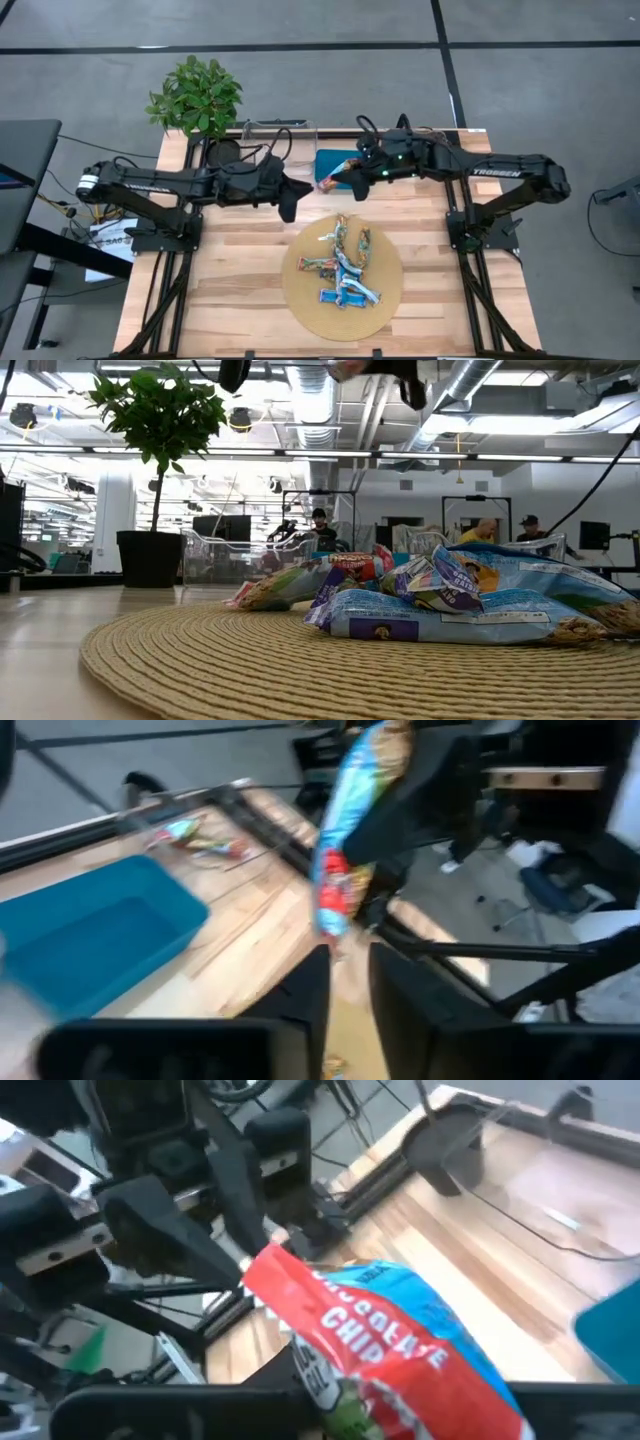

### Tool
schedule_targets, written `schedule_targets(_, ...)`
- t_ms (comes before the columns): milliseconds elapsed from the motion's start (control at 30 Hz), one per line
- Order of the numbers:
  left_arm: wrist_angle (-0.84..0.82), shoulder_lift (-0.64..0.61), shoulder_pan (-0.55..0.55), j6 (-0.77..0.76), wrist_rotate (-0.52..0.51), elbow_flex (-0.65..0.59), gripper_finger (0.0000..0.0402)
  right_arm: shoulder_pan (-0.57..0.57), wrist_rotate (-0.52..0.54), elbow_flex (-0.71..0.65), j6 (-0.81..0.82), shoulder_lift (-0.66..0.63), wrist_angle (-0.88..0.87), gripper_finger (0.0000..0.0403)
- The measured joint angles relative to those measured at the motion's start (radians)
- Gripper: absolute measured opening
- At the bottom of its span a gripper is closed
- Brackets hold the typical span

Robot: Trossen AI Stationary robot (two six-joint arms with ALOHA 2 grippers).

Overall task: Pick and place Granola Bars by type
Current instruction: Put the red granola bar into the right transparent bin

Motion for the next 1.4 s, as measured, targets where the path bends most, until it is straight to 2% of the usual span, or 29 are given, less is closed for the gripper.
schedule_targets(167, -0.076, 0.0, 0.05, 0.0, 0.029, 0.0, 0.0141, -0.036, 0.016, 0.001, -0.027, -0.03, -0.186, 0.0043)
schedule_targets(300, -0.091, 0.016, 0.082, 0.048, 0.051, 0.0, 0.0168, -0.075, 0.12, 0.001, -0.065, -0.041, -0.352, 0.0043)
schedule_targets(467, -0.058, 0.056, 0.094, 0.083, 0.091, 0.001, 0.0169, -0.122, 0.269, 0.001, -0.104, -0.041, -0.544, 0.0043)
schedule_targets(600, -0.005, 0.099, 0.094, 0.104, 0.099, 0.001, 0.0163, -0.164, 0.442, 0.001, -0.131, -0.039, -0.65, 0.0043)
schedule_targets(700, 0.055, 0.121, 0.096, 0.116, 0.106, 0.001, 0.016, -0.212, 0.526, 0.001, -0.145, -0.04, -0.701, 0.0043)
schedule_targets(967, -0.005, 0.152, 0.123, 0.176, 0.112, 0.075, 0.0158, -0.377, 0.55, 0.001, -0.175, -0.039, -0.78, 0.0043)
schedule_targets(1100, -0.062, 0.152, 0.13, 0.191, 0.106, 0.105, 0.0158, -0.444, 0.509, 0.001, -0.193, -0.039, -0.806, 0.0051)
schedule_targets(1233, -0.124, 0.152, 0.136, 0.191, 0.096, 0.116, 0.0158, -0.48, 0.474, 0.001, -0.226, -0.039, -0.807, 0.0085)
schedule_targets(1400, -0.18, 0.152, 0.141, 0.177, 0.094, 0.119, 0.0158, -0.511, 0.472, 0.001, -0.225, -0.039, -0.806, 0.015)
